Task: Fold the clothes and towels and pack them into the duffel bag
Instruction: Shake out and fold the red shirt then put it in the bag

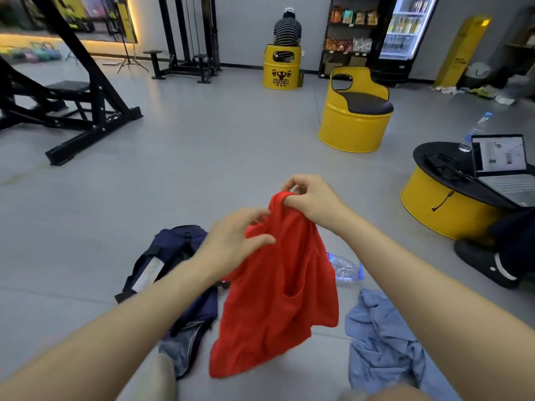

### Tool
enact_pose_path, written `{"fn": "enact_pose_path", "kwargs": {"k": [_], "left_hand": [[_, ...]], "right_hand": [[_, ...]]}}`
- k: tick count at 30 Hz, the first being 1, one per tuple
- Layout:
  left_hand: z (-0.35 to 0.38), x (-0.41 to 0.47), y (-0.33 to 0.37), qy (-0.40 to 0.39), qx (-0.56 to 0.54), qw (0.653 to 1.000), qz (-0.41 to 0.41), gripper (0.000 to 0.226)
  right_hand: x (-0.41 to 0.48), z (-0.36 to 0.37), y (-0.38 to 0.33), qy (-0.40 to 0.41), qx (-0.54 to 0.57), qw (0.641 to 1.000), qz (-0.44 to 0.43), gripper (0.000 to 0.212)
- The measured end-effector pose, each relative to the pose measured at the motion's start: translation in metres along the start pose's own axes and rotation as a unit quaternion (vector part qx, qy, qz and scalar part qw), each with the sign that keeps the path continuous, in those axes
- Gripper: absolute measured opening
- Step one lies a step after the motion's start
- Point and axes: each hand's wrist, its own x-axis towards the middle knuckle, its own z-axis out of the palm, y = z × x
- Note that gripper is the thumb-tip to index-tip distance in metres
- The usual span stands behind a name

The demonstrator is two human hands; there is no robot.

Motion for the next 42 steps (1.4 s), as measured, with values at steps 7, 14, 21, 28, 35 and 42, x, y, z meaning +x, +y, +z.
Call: {"fn": "enact_pose_path", "kwargs": {"k": [7, 14, 21, 28, 35, 42], "left_hand": [[0.009, 0.013, 0.013, 0.086, -0.064, 0.992, -0.061, 0.005], [-0.037, 0.034, 0.025, 0.07, -0.033, 0.997, 0.013, 0.023], [-0.063, 0.065, 0.019, 0.148, -0.065, 0.987, -0.019, 0.025], [-0.111, 0.052, -0.011, 0.1, 0.111, 0.987, -0.055, 0.021], [-0.141, 0.045, -0.025, 0.073, 0.15, 0.984, -0.056, 0.031], [-0.148, 0.038, -0.028, 0.032, 0.104, 0.992, -0.064, 0.044]], "right_hand": [[-0.001, -0.006, -0.008, -0.037, 0.068, 0.997, 0.031, 0.007], [-0.033, -0.003, 0.027, -0.136, 0.044, 0.989, 0.045, 0.054], [-0.065, 0.033, 0.082, -0.18, -0.014, 0.982, 0.061, 0.049], [-0.063, -0.007, 0.062, 0.03, 0.144, 0.988, 0.037, 0.006], [-0.057, -0.036, 0.023, -0.009, -0.05, 0.998, -0.031, 0.041], [-0.043, -0.049, 0.017, 0.028, 0.023, 0.998, -0.041, 0.036]]}}
